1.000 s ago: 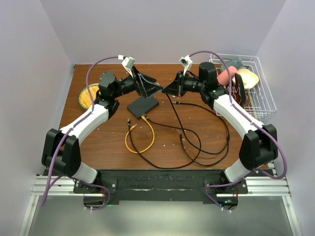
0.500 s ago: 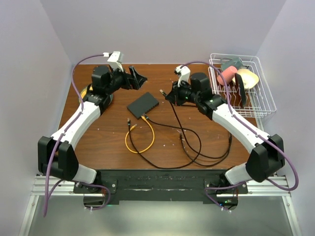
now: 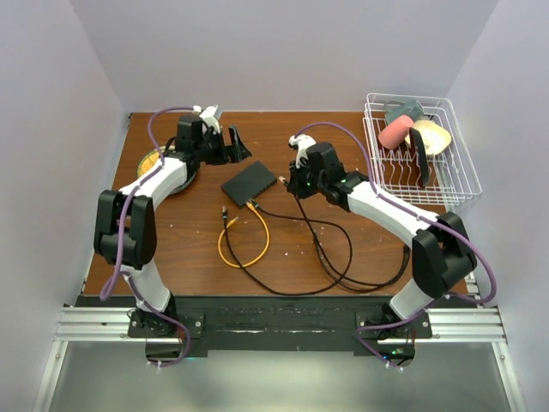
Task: Insert the plug into the switch port
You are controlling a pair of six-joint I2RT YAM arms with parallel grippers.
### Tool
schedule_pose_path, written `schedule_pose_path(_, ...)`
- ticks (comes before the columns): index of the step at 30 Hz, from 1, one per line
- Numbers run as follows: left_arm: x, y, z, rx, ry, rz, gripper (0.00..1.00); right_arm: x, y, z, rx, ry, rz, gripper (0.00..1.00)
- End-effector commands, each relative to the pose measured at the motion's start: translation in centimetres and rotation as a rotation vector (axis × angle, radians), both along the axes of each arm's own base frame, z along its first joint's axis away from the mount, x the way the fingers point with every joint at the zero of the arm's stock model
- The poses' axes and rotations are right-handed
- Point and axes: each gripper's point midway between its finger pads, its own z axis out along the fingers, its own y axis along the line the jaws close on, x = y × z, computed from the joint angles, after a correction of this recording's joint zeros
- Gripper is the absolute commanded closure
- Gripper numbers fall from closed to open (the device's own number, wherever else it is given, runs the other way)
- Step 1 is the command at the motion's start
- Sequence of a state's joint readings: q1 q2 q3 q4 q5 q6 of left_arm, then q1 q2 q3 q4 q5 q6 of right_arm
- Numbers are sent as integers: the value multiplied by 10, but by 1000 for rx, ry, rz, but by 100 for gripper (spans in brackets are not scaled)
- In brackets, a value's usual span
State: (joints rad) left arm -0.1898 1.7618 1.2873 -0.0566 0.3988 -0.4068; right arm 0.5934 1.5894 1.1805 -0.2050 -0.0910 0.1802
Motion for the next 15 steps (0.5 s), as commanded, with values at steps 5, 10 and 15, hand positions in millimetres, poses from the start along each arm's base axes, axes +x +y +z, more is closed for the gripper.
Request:
schedule_pose_path(5, 20, -10, -7, -138, 6, -69, 0, 6, 20, 3, 47, -4, -10, 100)
schedule_pose_path(10, 27, -6, -23, -107, 28, -53, 0, 11, 28, -14, 31, 19, -5, 100)
schedule_pose_path(15, 41, 9, -47, -7, 68, -5, 2, 21, 35, -29, 22, 29, -4, 100)
